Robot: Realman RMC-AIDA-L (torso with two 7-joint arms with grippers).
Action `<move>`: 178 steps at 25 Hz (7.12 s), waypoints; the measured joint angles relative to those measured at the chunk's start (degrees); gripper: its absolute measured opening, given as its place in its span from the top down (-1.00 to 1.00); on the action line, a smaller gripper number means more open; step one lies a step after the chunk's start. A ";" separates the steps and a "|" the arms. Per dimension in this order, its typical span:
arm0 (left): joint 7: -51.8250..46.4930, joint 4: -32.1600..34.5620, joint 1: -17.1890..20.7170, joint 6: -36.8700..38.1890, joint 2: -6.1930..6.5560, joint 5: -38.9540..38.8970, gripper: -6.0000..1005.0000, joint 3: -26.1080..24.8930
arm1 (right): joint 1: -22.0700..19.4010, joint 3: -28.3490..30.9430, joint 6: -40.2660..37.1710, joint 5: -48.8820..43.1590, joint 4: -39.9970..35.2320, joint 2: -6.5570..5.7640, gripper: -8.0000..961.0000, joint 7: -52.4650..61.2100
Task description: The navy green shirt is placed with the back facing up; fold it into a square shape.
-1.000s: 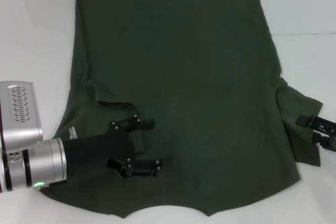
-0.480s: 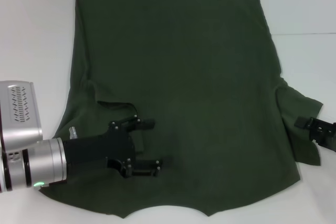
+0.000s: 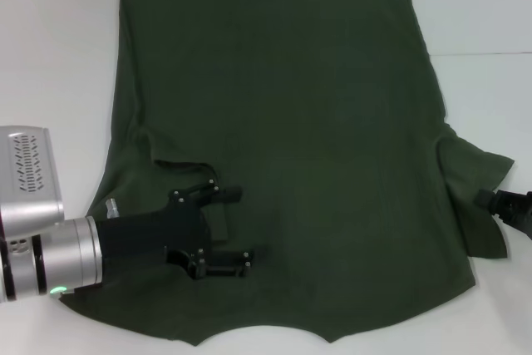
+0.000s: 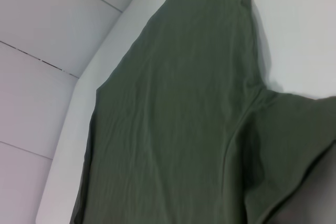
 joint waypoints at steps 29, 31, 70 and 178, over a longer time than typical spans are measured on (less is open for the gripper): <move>-0.98 0.00 -0.17 -0.36 0.00 -0.34 -0.89 -0.40 | 2.49 0.39 3.95 1.23 0.06 -4.22 0.98 -0.35; -1.17 0.00 -0.22 -0.36 0.00 -0.39 -0.89 -0.42 | 3.32 0.02 4.65 1.15 0.08 -4.54 0.98 -0.34; -3.82 0.41 -0.63 -0.43 0.00 -0.45 -0.89 -1.75 | 10.67 -4.52 1.41 0.27 -1.30 -7.48 0.98 -0.89; -15.68 16.49 13.80 -0.08 -0.07 16.91 -0.78 -20.19 | 12.20 -24.65 -14.52 11.95 1.64 1.34 -0.87 -32.03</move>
